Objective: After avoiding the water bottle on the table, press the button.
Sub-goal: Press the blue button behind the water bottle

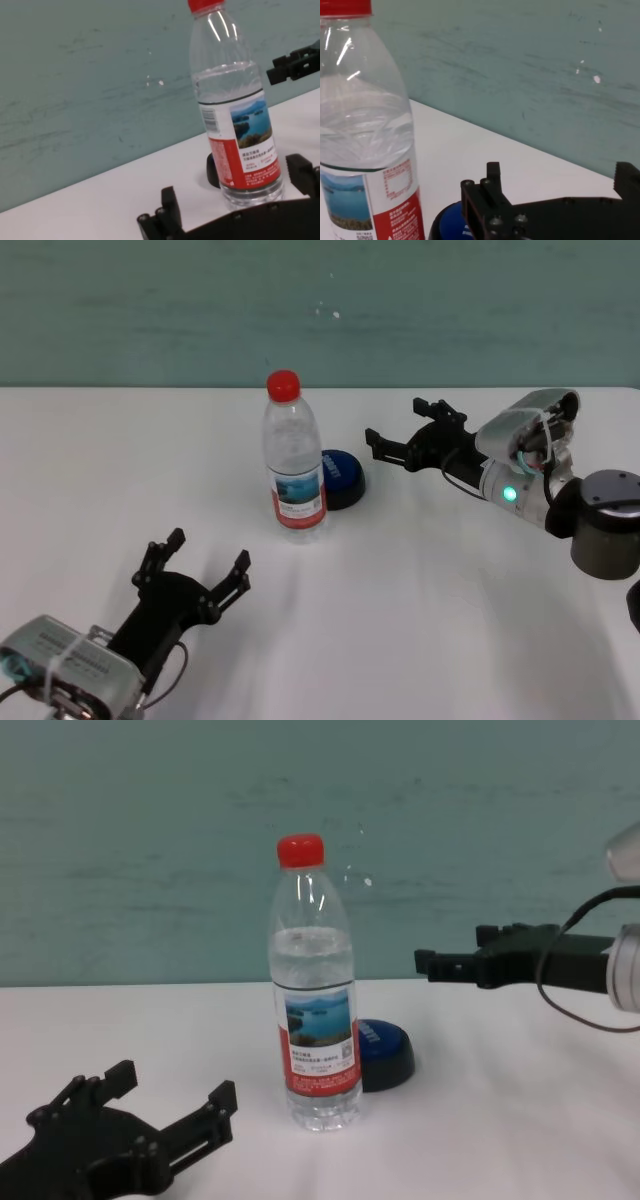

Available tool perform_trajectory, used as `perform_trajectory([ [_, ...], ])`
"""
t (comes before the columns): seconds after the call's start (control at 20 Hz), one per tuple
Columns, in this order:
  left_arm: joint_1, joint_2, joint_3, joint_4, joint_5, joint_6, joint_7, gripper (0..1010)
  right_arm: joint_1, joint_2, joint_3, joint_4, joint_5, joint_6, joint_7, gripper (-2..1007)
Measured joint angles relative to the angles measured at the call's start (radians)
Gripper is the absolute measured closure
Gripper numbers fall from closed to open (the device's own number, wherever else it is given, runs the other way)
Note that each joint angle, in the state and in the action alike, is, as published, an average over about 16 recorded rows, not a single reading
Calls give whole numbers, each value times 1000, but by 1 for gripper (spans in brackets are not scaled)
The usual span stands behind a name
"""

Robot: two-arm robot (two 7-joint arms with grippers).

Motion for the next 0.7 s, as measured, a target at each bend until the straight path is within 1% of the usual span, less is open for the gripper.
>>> perform_trajectory([
  [0.3, 0, 0, 0, 0, 0, 0, 0, 10, 29, -21, -14, 42, -14, -4, 6, 1],
  [0.7, 0, 0, 0, 0, 0, 0, 0, 10, 55, -45, -26, 100, -28, -15, 13, 1],
])
